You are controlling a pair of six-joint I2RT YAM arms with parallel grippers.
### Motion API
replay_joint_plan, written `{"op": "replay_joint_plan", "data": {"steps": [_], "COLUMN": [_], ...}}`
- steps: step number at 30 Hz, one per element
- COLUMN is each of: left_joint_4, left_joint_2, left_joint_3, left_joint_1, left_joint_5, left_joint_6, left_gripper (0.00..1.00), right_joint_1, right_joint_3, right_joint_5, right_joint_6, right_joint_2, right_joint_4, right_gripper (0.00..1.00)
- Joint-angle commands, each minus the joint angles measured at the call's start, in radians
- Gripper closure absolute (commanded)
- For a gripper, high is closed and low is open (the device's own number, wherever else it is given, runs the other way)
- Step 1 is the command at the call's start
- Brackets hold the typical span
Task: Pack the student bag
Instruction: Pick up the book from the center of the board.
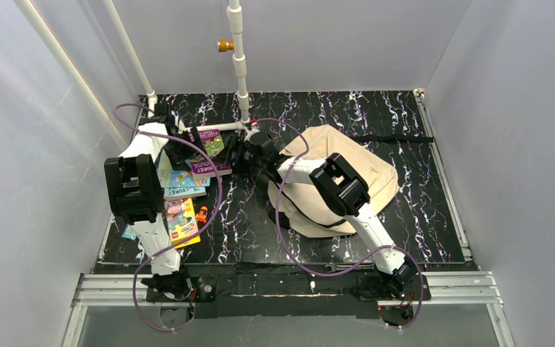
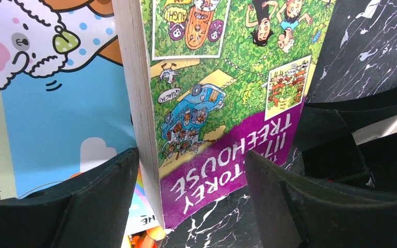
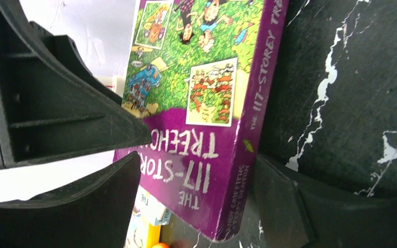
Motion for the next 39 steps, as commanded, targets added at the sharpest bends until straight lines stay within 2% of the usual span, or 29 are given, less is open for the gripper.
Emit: {"op": "replay_joint_plan", "data": {"steps": [1, 3, 5, 8, 10, 14, 16, 20, 22, 28, 30, 32, 34, 36, 39], "left_joint_4": [-0.032, -0.029, -0.026, -0.017, 0.014, 0.036, 0.032, 0.019, 0.013, 0.019, 0.125, 0.337, 0.560, 0.709, 0.720], "left_joint_2": [-0.053, -0.056, -0.057, -0.068, -0.099, -0.192, -0.266, -0.540, -0.677, -1.011, -1.083, -1.150, -1.201, -1.239, -1.274], "left_joint_3": [0.012, 0.000, -0.008, -0.007, -0.037, -0.074, -0.099, -0.207, -0.263, -0.422, -0.509, -0.638, -0.755, -0.825, -0.820], "left_joint_1": [-0.005, -0.007, -0.007, -0.009, -0.015, -0.039, -0.053, -0.055, -0.056, -0.056, -0.056, -0.062, -0.083, -0.139, -0.261], "left_joint_5": [0.046, 0.042, 0.031, 0.036, 0.017, -0.046, -0.061, -0.012, 0.021, 0.143, 0.223, 0.323, 0.340, 0.300, 0.161], "left_joint_6": [0.004, 0.005, 0.009, -0.002, -0.011, -0.015, -0.021, -0.104, -0.151, -0.371, -0.518, -0.678, -0.823, -0.902, -0.862], "left_gripper": [0.27, 0.27, 0.27, 0.25, 0.20, 0.07, 0.02, 0.02, 0.02, 0.02, 0.02, 0.02, 0.02, 0.02, 0.02], "right_joint_1": [0.005, 0.005, 0.005, 0.001, -0.006, -0.026, -0.026, -0.024, -0.025, -0.026, -0.026, -0.021, -0.014, -0.005, 0.012], "right_joint_3": [0.068, 0.052, 0.006, -0.082, -0.160, -0.245, -0.269, -0.353, -0.410, -0.566, -0.611, -0.636, -0.639, -0.641, -0.665], "right_joint_5": [-0.038, -0.059, -0.075, -0.105, -0.114, -0.143, -0.158, -0.182, -0.180, -0.123, -0.062, -0.004, 0.036, 0.066, 0.113], "right_joint_6": [0.063, 0.122, 0.190, 0.314, 0.366, 0.389, 0.393, 0.421, 0.430, 0.474, 0.499, 0.510, 0.510, 0.509, 0.541], "right_joint_2": [0.057, 0.062, 0.047, 0.005, -0.033, -0.113, -0.157, -0.259, -0.318, -0.510, -0.569, -0.622, -0.661, -0.684, -0.704], "right_joint_4": [0.073, 0.125, 0.208, 0.330, 0.413, 0.432, 0.434, 0.457, 0.468, 0.476, 0.482, 0.471, 0.423, 0.400, 0.417], "right_gripper": [0.23, 0.34, 0.36, 0.57, 0.70, 0.91, 0.94, 0.95, 0.99, 0.99, 0.99, 0.99, 0.99, 0.99, 0.99]}}
